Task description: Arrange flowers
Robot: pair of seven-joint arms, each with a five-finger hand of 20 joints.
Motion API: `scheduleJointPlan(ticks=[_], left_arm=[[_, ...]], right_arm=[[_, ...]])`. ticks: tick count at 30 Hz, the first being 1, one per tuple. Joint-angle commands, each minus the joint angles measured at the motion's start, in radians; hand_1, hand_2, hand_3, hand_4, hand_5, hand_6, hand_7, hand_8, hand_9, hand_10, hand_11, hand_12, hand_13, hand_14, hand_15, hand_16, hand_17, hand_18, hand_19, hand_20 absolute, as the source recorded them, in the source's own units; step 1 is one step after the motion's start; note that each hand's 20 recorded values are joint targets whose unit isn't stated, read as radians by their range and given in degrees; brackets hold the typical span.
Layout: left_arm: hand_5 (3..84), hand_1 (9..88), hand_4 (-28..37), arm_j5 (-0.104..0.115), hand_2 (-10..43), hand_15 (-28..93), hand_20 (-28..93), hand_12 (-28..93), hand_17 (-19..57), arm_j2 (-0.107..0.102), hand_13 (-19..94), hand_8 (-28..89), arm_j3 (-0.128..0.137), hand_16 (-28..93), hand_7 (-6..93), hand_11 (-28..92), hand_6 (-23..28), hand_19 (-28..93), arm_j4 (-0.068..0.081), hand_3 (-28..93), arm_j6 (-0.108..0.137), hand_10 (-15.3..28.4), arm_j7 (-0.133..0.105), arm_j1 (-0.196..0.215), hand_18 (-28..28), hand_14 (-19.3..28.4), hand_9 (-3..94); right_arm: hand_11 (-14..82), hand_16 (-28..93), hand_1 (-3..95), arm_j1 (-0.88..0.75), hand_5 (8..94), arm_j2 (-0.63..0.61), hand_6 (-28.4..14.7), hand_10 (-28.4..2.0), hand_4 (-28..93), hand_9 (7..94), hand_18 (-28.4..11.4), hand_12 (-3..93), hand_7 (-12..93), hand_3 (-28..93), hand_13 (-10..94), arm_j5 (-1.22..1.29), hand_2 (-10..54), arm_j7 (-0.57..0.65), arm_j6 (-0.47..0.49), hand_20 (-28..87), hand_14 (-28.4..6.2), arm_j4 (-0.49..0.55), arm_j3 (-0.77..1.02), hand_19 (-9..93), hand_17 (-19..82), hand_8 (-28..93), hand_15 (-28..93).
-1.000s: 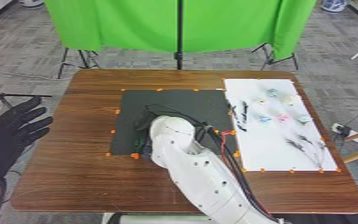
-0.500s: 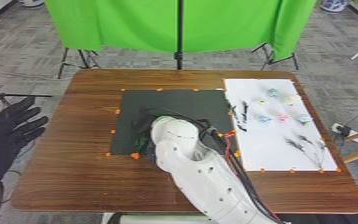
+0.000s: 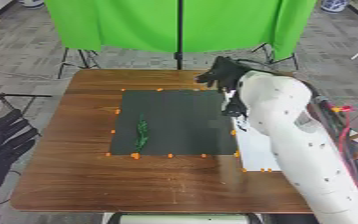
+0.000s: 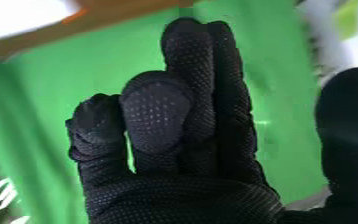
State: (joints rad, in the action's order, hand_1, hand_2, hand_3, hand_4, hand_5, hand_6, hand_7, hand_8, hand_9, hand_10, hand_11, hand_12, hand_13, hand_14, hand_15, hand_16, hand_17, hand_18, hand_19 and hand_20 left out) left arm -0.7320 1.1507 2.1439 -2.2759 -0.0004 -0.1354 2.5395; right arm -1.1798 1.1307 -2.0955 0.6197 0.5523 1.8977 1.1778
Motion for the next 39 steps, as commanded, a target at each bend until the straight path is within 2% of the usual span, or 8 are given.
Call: scheduleJointPlan(ticks=[1, 6, 11, 15, 19, 24, 39], left_arm=[[29.2, 24.6, -27.5, -0.007, -8.6, 29, 6, 16, -9.8, -0.006, 21, -11, 0.0, 1, 23.1, 21, 0.5, 44, 0.003, 69, 0.011, 10.1, 0.002, 0.004, 23.0, 13.5, 23.4], [29.2, 24.7, -27.6, 0.002, -8.5, 29, 6, 16, -9.8, -0.024, 21, -11, -0.005, 1, 23.1, 21, 0.6, 44, 0.007, 69, 0.021, 10.1, -0.003, 0.008, 23.0, 13.5, 23.4], [29.1, 24.6, -27.6, 0.005, -8.5, 29, 6, 16, -9.8, -0.03, 21, -11, 0.0, 1, 23.1, 21, 0.5, 44, 0.005, 69, 0.026, 10.1, -0.013, 0.017, 23.0, 13.5, 23.4], [29.1, 24.7, -27.6, 0.009, -8.5, 29, 6, 16, -9.8, -0.027, 21, -11, 0.0, 1, 23.1, 21, 0.5, 44, 0.0, 69, 0.034, 10.0, -0.026, 0.032, 23.0, 13.5, 23.4], [29.1, 24.5, -27.5, 0.011, -8.6, 29, 6, 16, -9.8, -0.019, 21, -11, 0.001, 1, 23.0, 21, 0.5, 44, -0.002, 69, 0.036, 10.1, -0.025, 0.04, 23.0, 13.6, 23.4], [29.2, 24.5, -27.6, 0.015, -8.6, 29, 6, 16, -9.8, -0.028, 21, -11, 0.002, 1, 23.1, 21, 0.5, 44, 0.002, 69, 0.039, 10.1, -0.03, 0.038, 23.0, 13.6, 23.4], [29.1, 24.5, -27.8, 0.011, -8.3, 30, 6, 16, -9.8, -0.018, 21, -11, -0.004, 1, 23.1, 21, 0.5, 44, 0.0, 69, 0.036, 10.1, -0.014, 0.031, 23.0, 13.6, 23.5]], right_arm=[[40.1, 24, 14.3, -0.26, 65.0, -0.319, -4.4, -13.8, -28, 73.5, -22.4, 27.2, 29, 69, 69, -0.064, -7.5, 0.085, 0.038, 39, -9.9, 0.017, 0.189, 93, 36, -12, 73], [40.8, 22, 14.8, -0.348, 62.4, -0.369, -4.9, -13.8, -28, 70.3, -22.2, 26.8, 33, 65, 66, -0.103, -8.9, 0.114, 0.06, 38, -11.0, 0.002, 0.233, 93, 35, -12, 72], [42.1, 22, 14.0, -0.425, 59.9, -0.405, -4.8, -13.8, -28, 68.8, -22.0, 27.3, 40, 67, 65, -0.188, -9.5, 0.113, 0.092, 38, -11.0, -0.001, 0.265, 93, 34, -13, 72], [43.5, 21, 13.0, -0.477, 59.5, -0.424, -4.4, -13.7, -28, 68.8, -22.0, 27.4, 46, 68, 65, -0.174, -9.5, 0.126, 0.123, 38, -10.7, 0.023, 0.322, 93, 34, -15, 72], [43.9, 21, 13.1, -0.533, 60.4, -0.438, -4.0, -13.6, -28, 69.6, -22.0, 27.5, 47, 68, 65, -0.159, -9.5, 0.131, 0.167, 38, -10.6, 0.055, 0.382, 93, 33, -16, 72], [44.0, 22, 13.6, -0.573, 61.4, -0.45, -3.7, -13.4, -28, 70.0, -22.1, 27.6, 48, 70, 65, -0.128, -9.5, 0.151, 0.199, 39, -10.6, 0.052, 0.411, 92, 33, -16, 71], [45.0, 22, 18.0, -0.596, 65.0, -0.417, -2.0, -12.3, -28, 73.7, -21.8, 28.0, 50, 73, 68, -0.122, -9.5, 0.141, 0.225, 39, -9.7, 0.039, 0.381, 92, 34, -17, 71]])
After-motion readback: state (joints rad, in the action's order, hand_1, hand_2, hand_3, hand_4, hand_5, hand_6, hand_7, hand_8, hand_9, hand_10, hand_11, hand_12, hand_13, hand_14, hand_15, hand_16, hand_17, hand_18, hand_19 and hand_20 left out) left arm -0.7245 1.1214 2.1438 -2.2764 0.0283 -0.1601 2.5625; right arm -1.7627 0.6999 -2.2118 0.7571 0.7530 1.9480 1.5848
